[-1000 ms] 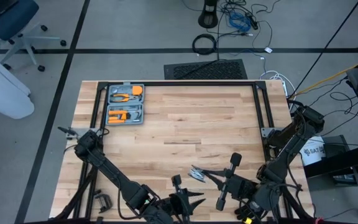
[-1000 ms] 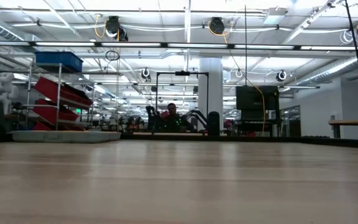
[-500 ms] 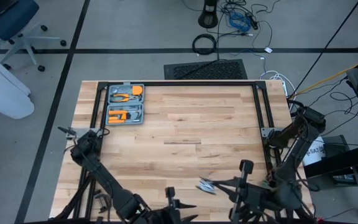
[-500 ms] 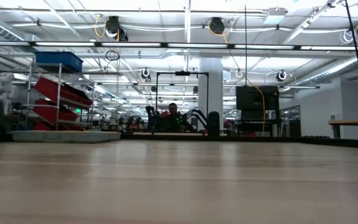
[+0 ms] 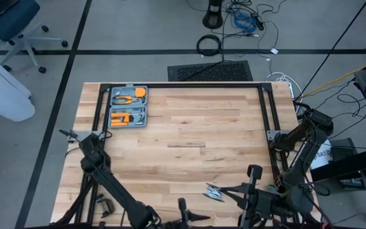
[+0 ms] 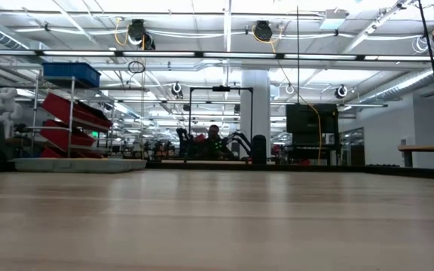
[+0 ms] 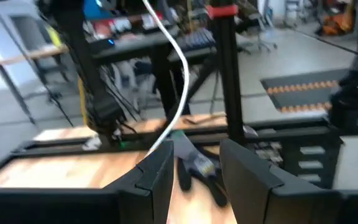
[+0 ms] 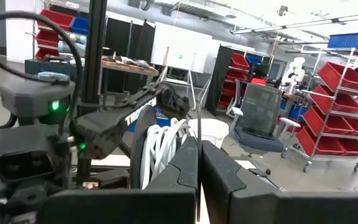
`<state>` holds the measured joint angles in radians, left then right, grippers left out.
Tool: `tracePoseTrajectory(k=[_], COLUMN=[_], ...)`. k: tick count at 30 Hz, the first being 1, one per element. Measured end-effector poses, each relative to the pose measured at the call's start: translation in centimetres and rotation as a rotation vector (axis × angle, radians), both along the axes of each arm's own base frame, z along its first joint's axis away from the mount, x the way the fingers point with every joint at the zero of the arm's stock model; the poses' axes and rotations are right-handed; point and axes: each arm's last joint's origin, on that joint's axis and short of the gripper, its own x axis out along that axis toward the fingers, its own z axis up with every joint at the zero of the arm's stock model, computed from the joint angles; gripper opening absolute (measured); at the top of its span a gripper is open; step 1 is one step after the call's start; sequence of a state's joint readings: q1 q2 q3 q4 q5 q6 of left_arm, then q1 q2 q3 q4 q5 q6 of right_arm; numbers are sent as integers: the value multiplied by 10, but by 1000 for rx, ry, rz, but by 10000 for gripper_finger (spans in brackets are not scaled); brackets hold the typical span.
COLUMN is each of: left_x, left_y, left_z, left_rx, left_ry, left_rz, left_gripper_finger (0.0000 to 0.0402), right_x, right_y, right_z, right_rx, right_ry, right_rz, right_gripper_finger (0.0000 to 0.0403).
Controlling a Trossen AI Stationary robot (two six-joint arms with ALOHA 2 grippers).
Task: Coil cords
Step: Coil the white wire on the spool
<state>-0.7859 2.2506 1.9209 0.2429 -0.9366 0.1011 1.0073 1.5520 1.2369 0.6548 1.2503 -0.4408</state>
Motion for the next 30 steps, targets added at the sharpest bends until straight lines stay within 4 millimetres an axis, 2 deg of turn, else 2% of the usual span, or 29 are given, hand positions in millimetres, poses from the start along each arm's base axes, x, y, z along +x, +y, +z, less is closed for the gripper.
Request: tracePoseTrajectory(k=[7,15,21,30], left_x=[-2,12,23,28], left_y=[-19,-5,3,9], left_z=[-22,-21,-20,-20], left_rx=[148,171,164,96], left_ry=[-52,-63,-95,-103], left_rz=[25,94,-26,-17], left_gripper_finger=[137,137,137,137], right_x=[-5,-5,-5,-5], right_y=[2,3,3,3], right_z=[2,3,4,4], right_rx=[-10,-8,-8,-6], right_ry=[0,-22,-23,-24], right_rz=[15,59,62,62], right_gripper_finger=[0,0,0,0])
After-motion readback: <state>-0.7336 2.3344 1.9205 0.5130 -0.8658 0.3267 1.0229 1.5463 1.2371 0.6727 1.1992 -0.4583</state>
